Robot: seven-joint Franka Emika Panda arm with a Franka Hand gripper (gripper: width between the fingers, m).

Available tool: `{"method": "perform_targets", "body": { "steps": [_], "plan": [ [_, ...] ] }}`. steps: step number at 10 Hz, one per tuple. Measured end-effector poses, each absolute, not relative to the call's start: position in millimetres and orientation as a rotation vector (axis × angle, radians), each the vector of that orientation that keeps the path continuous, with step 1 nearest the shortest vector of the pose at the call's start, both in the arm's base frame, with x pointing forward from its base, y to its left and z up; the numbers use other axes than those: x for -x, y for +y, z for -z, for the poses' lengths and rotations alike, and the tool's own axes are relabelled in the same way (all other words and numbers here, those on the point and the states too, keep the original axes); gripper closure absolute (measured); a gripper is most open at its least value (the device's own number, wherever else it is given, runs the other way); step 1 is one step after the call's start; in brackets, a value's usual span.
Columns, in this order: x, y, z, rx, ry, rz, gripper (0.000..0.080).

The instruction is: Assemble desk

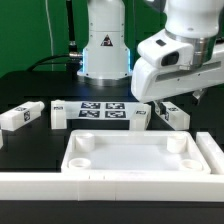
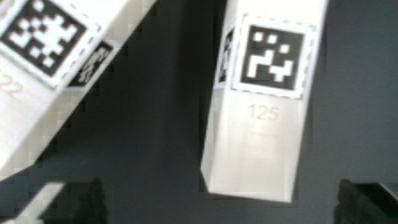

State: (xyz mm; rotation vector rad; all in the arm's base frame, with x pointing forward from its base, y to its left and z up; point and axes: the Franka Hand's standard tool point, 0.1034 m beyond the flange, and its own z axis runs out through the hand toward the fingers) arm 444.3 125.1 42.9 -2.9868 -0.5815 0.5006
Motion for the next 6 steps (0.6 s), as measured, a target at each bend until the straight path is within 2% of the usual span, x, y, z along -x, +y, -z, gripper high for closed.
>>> {"method": "perform_targets", "body": {
  "steps": [6],
  "plan": [
    [-434.0,120.4,-35.8,2.923,-0.588,-1.012,0.0150]
  ]
}}
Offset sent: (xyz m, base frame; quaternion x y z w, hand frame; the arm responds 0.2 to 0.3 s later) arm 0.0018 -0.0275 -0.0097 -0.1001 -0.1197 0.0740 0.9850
